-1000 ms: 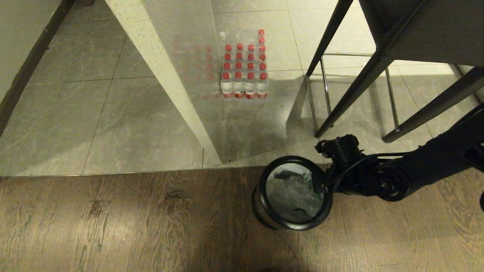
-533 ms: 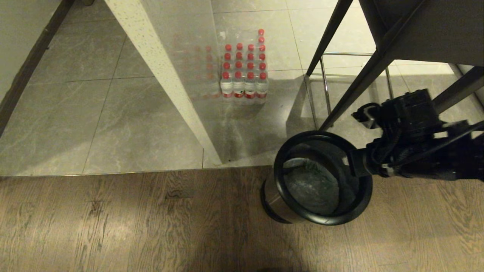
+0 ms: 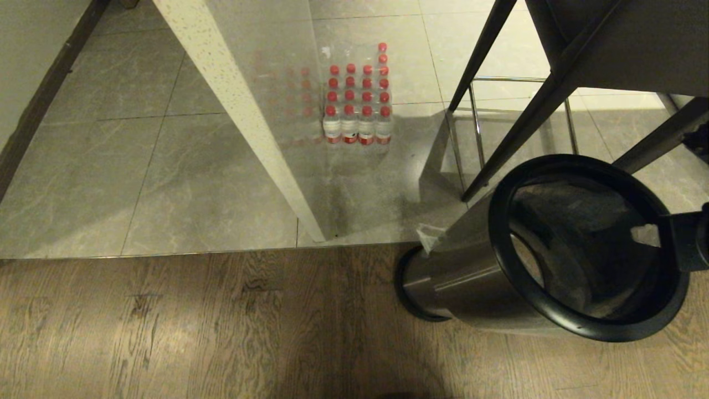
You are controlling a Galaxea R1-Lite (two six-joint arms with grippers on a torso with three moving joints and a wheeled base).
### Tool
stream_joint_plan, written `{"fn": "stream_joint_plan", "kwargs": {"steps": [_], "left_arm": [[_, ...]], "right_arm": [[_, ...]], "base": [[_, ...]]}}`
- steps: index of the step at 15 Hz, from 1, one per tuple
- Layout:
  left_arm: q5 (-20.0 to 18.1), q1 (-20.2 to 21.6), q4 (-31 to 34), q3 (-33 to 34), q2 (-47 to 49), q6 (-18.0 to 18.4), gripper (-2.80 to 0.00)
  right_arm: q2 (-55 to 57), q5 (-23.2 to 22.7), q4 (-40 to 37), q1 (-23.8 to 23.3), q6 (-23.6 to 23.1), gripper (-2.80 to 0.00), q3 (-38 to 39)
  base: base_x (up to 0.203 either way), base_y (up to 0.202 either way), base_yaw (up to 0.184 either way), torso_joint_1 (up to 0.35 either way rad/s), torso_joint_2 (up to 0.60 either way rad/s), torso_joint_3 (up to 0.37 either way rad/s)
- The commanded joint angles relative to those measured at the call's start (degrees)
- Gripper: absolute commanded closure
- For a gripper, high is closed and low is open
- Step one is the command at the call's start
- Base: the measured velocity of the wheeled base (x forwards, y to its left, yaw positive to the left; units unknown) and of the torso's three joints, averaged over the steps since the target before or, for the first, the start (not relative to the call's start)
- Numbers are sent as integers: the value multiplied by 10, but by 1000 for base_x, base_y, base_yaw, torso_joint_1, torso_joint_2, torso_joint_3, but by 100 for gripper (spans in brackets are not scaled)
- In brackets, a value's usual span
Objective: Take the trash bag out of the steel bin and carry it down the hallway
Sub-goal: Place the outer trash can on the ground
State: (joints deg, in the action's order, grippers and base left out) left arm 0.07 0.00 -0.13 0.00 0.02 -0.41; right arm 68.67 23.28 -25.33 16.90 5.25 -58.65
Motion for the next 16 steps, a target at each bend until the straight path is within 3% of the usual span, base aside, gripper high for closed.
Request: {"fn": "stream_joint_plan", "kwargs": {"steps": [1, 8, 11, 16], "left_arm": [[0, 0, 0, 0, 1, 0, 0], [0, 0, 0, 0, 1, 0, 0], [0, 0, 0, 0, 1, 0, 0], [0, 0, 0, 0, 1, 0, 0]], "right_arm": [[-31, 3, -7, -38, 2, 0, 3], [19, -18, -27, -50, 9, 0, -114], [0, -19, -136, -49, 9, 0, -170], [-56, -9, -214, -50, 7, 0, -204]], "base": [[0, 0, 0, 0, 0, 0], [0, 0, 0, 0, 0, 0], [0, 0, 0, 0, 0, 0], [0, 0, 0, 0, 0, 0]]}}
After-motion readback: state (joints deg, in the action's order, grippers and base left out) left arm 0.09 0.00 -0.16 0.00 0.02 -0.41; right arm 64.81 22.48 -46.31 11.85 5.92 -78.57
